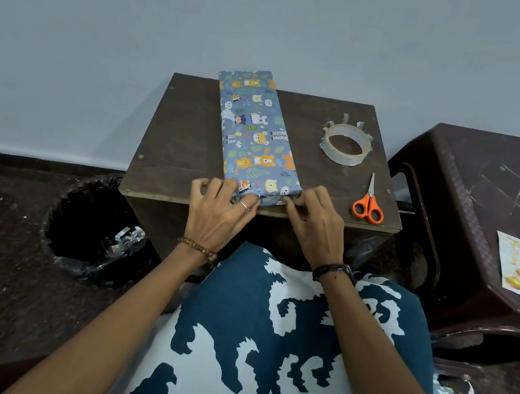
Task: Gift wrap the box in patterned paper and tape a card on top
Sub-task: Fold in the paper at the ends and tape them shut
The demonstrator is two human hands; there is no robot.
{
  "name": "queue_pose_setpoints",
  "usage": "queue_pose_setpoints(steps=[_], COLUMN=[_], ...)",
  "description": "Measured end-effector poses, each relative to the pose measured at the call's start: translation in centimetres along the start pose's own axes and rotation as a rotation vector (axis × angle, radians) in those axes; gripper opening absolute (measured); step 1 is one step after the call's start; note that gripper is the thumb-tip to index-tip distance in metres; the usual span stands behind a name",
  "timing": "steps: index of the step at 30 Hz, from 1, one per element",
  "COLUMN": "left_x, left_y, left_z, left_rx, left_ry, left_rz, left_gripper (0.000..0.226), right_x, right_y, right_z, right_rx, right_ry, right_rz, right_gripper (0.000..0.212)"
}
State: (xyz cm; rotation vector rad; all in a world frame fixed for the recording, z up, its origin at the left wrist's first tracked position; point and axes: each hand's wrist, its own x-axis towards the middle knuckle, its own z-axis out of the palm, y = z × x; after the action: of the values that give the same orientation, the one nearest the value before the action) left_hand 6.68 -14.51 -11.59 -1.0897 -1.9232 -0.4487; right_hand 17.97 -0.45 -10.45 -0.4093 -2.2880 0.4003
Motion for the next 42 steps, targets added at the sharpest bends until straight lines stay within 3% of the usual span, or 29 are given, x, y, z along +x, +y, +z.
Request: queue_pose_setpoints(steps=[3,7,14,17,20,24,28,32,42], left_x=[0.4,1.3,3.9,4.7,5.2,5.1,4.7,4.9,5.1], left_y=[0.0,0.1,-1.0,-0.4,0.0,0.5,0.9,1.7,3.7], left_z=[0.0,-0.5,-0.4,0.7,1.1,0.9,1.3,1.9,2.7], left_rx=[0.013,-0.011,-0.103,-0.201,-0.282,-0.369,-0.365,-0.363,-0.338], left_ry=[0.005,-0.024,-0.159,-0.307,-0.427,-0.471,-0.411,-0.374,-0.315], left_rz=[0.012,0.021,0.236,0.295,0.199,0.056,0.01,-0.096,-0.266], left_gripper=[0.013,0.02,0.033,0.043,0.047,0.047,0.042,0.041,0.039], right_x=[0.1,0.4,0.6,0.9,1.3,2.4,3.6,6.1,10.1], right_y=[0.2,0.4,0.7,0.5,0.7,1.2,1.6,2.7,4.3], right_z=[-0.1,-0.1,0.1,-0.1,-0.6,-1.5,-1.1,0.0,3.2], right_rx=[0.078,0.167,0.209,0.252,0.306,0.354,0.242,0.048,-0.183], right_ry=[-0.025,-0.047,-0.052,-0.076,-0.117,-0.15,0.024,0.167,-0.009], right_rz=[0.048,0.103,0.083,0.12,0.146,0.156,0.283,0.336,0.411], right_gripper=[0.017,0.031,0.019,0.02,0.019,0.015,0.026,0.02,0.026])
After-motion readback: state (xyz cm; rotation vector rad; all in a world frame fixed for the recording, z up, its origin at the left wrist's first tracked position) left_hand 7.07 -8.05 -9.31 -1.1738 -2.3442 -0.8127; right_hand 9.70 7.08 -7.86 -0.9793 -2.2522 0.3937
